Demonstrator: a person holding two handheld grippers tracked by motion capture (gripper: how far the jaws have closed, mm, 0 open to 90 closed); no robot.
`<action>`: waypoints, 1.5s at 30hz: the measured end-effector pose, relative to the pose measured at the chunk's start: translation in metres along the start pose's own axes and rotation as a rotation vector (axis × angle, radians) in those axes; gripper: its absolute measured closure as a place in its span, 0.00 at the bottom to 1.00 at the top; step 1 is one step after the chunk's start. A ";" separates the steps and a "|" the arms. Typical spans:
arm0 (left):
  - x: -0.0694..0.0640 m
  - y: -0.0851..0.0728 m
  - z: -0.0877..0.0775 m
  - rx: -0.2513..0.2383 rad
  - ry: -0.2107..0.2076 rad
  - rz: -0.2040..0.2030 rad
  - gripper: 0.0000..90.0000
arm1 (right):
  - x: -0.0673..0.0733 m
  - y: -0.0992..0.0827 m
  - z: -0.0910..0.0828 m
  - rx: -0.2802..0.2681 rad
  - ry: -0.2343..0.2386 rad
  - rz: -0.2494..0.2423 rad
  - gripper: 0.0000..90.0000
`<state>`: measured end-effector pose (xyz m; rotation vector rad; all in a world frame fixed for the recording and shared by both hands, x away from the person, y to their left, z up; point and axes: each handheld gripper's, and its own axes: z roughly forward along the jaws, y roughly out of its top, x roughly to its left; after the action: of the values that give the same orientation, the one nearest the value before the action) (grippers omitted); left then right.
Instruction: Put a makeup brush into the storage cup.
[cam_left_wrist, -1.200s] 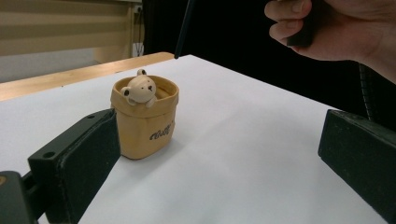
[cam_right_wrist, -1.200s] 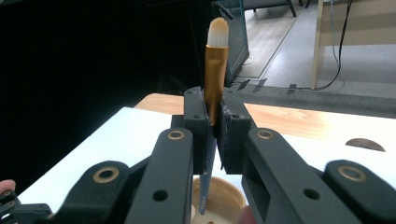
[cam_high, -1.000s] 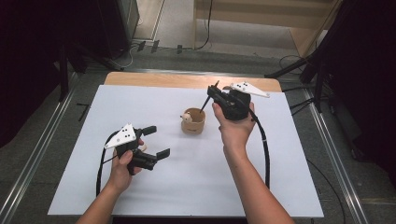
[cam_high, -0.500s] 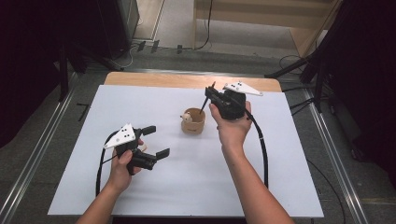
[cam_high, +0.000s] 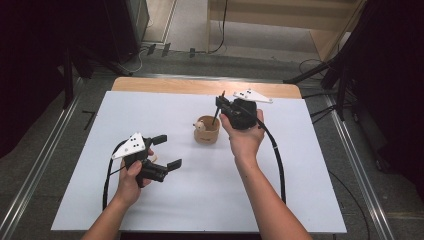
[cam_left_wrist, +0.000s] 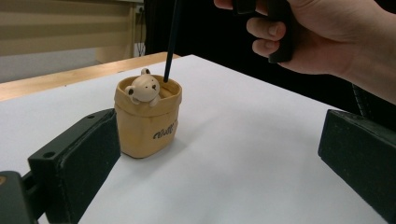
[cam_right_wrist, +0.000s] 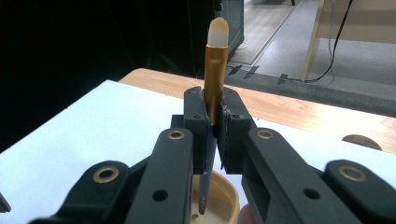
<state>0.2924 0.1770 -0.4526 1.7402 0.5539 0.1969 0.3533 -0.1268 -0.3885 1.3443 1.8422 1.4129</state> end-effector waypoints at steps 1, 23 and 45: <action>0.000 0.000 0.000 -0.001 0.000 0.000 0.00 | 0.000 -0.001 0.001 0.003 0.001 -0.001 0.93; 0.000 0.000 0.000 0.000 0.004 0.006 0.00 | -0.004 -0.025 0.020 0.069 -0.024 0.006 0.93; 0.000 0.000 0.000 0.002 0.004 0.009 0.00 | -0.008 -0.031 0.025 0.111 0.047 0.111 0.00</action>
<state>0.2922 0.1772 -0.4522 1.7447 0.5489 0.2061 0.3643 -0.1221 -0.4276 1.5007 1.9275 1.4266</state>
